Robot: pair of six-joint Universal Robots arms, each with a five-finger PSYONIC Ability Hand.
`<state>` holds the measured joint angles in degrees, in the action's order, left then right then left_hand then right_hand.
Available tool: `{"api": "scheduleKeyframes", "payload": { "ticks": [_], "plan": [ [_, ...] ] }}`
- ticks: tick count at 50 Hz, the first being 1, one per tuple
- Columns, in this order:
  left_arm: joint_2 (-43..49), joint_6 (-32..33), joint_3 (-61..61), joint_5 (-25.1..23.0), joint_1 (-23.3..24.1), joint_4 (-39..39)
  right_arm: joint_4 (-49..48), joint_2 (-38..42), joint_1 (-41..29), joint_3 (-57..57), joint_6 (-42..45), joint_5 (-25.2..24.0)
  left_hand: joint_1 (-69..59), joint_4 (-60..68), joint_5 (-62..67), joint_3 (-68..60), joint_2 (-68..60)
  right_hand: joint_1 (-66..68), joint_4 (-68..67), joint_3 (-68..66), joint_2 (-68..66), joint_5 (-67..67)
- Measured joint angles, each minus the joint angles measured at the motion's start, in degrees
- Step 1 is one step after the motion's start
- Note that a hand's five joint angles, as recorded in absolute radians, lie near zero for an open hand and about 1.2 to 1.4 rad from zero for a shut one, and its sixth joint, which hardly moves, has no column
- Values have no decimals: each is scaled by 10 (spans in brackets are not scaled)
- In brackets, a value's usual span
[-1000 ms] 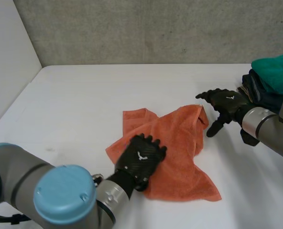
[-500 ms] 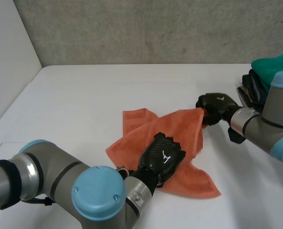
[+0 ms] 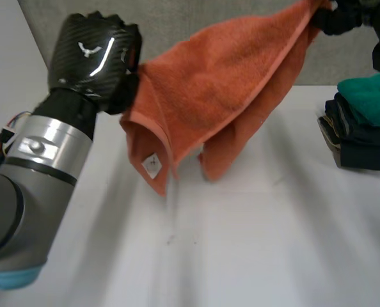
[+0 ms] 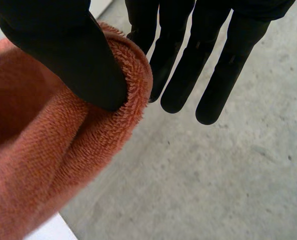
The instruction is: Fold the laundry.
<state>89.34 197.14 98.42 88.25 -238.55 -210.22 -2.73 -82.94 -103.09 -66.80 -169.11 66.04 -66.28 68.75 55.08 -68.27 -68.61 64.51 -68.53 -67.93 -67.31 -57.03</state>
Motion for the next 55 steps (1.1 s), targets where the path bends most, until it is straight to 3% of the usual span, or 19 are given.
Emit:
{"api": "scheduleKeyframes", "payload": {
  "ticks": [6,13,17,19,21,22,23,26,34,41,47,55],
  "plan": [
    [62,-35,-12,-5,-31,-4,-2,44,-57,6,-7,3,0,0,0,0,0,0,0,0,0,-2],
    [210,-37,-67,-8,-65,-8,4,156,-125,6,-6,13,0,0,0,0,0,0,0,0,0,-3],
    [311,-32,-129,-5,-87,-7,2,246,-160,21,11,49,11,-10,-6,10,10,-4,14,12,12,6],
    [347,-30,-160,-3,-96,-4,0,283,-172,33,27,72,105,-107,-81,104,115,-69,104,100,96,85],
    [368,-28,-181,-2,-101,-2,0,306,-180,43,43,92,279,-274,-238,275,281,-207,244,239,239,222],
    [372,-27,-186,-2,-102,-1,0,312,-182,46,50,99,279,-274,-238,275,281,-276,300,295,308,293],
    [377,-27,-194,-2,-104,1,0,321,-186,52,62,113,357,-356,-319,348,356,-410,432,426,432,430],
    [358,-25,-193,-1,-102,10,2,323,-191,58,88,139,379,-404,-370,390,395,-516,558,554,549,544],
    [209,-14,-89,-1,-79,35,17,241,-184,15,106,150,379,-404,-370,390,395,-516,565,558,550,545],
    [99,43,75,-6,-62,35,85,175,-156,-48,144,147,379,-404,-370,390,395,-516,565,558,550,545],
    [131,117,122,-8,-47,-4,115,172,-138,-100,205,146,379,-404,-370,390,395,-516,565,558,550,545],
    [247,223,82,-19,-49,-77,22,198,-135,-149,242,142,379,-404,-370,390,395,-514,554,548,544,535]
  ]
}}
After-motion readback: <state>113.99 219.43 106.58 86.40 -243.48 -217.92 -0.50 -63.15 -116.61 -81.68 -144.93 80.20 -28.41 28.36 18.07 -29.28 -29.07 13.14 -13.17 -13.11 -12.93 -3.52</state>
